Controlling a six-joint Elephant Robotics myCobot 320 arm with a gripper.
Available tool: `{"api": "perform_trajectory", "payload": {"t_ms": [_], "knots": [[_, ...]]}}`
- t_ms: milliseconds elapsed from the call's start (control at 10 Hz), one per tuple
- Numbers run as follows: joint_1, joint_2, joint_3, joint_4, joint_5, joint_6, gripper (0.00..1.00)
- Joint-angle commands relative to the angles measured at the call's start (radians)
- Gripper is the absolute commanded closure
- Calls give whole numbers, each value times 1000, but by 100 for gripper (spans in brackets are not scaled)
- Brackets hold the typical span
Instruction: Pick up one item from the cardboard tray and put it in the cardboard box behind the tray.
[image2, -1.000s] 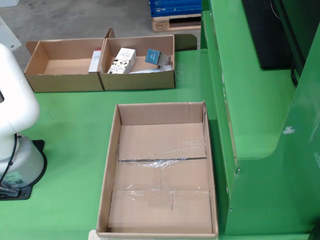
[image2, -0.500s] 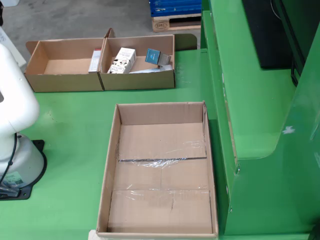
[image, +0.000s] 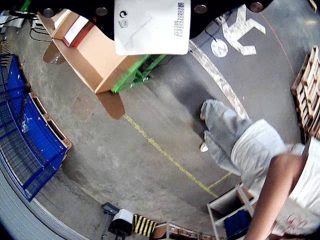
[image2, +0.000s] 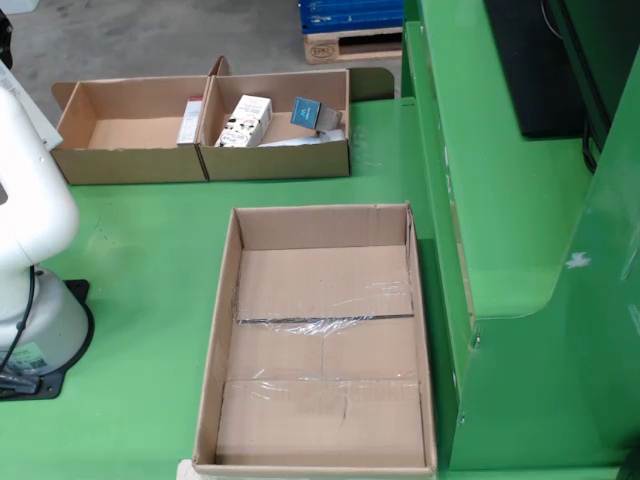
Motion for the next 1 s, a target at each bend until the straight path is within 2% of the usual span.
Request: {"api": "perform_trajectory", "payload": {"t_ms": [0,100,200,400,500,700,800,900], "knots": [[-85,150,15,-192,-10,-96,100],[-85,150,15,-192,-10,-96,100],[-126,148,15,-14,-66,-167,100],[-126,148,15,-14,-66,-167,100],[-130,70,15,393,-297,-344,100],[-130,70,15,393,-297,-344,100],[-93,-24,15,764,-665,-645,100],[-93,-24,15,764,-665,-645,100]]}}
